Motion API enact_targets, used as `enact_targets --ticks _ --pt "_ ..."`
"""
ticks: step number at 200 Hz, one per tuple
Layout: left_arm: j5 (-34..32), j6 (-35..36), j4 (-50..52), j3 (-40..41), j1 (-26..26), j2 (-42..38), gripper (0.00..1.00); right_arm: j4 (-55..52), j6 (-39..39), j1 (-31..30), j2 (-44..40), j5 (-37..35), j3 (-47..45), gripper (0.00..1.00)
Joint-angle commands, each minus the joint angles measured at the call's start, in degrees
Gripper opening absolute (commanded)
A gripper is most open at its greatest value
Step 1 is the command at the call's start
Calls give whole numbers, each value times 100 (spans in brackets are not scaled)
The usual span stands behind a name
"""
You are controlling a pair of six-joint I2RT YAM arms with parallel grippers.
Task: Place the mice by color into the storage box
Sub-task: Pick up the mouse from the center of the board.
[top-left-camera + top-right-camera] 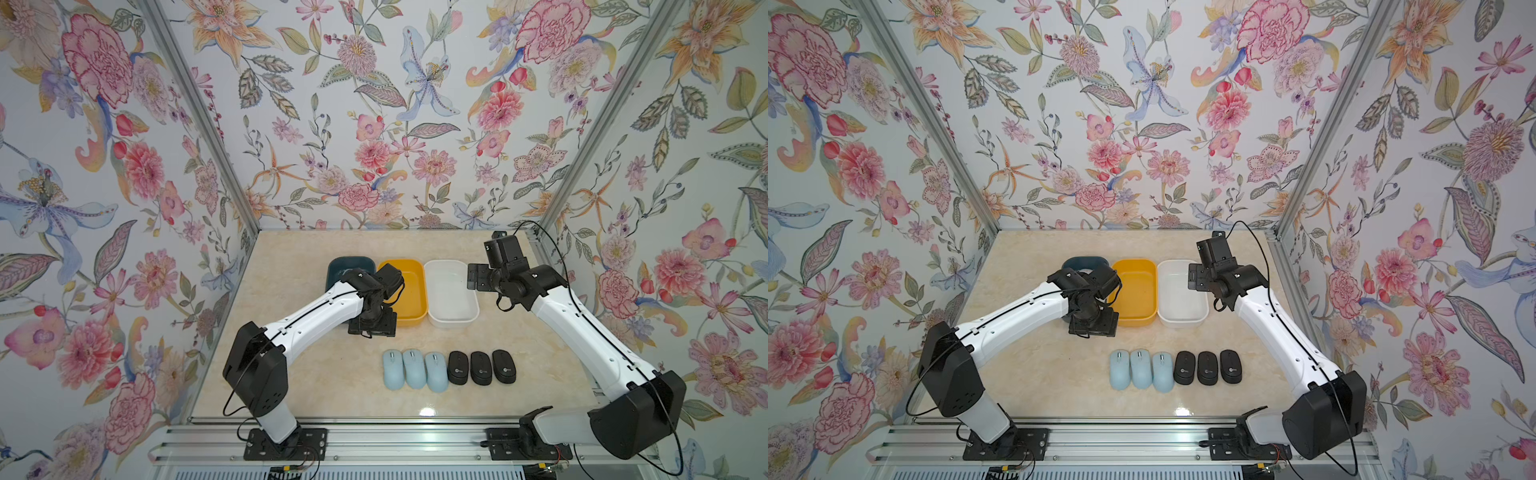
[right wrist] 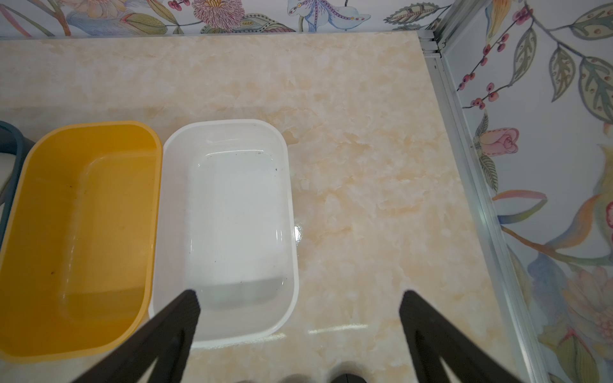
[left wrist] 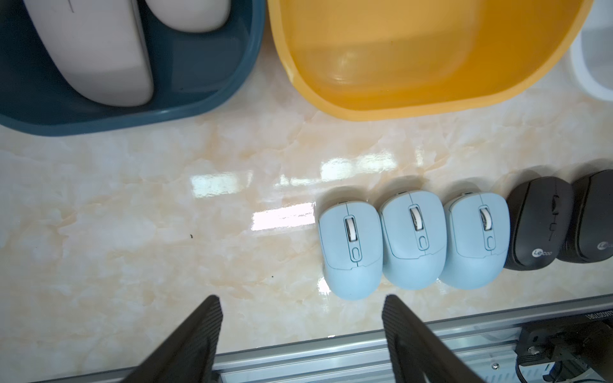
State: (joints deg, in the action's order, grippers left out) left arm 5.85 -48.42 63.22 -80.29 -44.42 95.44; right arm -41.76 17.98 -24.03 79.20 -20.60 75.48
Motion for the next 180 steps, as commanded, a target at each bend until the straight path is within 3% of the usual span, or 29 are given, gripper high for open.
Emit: enact_targets --ticks 1,60,180 --pt "116 -525 -180 467 -273 -172 79 -29 56 -90 113 -90 195 98" --pt "399 -852 -851 937 -862 111 79 -60 15 -146 184 -110 116 98" --pt "677 -941 -1435 1131 -1018 679 79 -107 -153 -139 193 -263 108 98"
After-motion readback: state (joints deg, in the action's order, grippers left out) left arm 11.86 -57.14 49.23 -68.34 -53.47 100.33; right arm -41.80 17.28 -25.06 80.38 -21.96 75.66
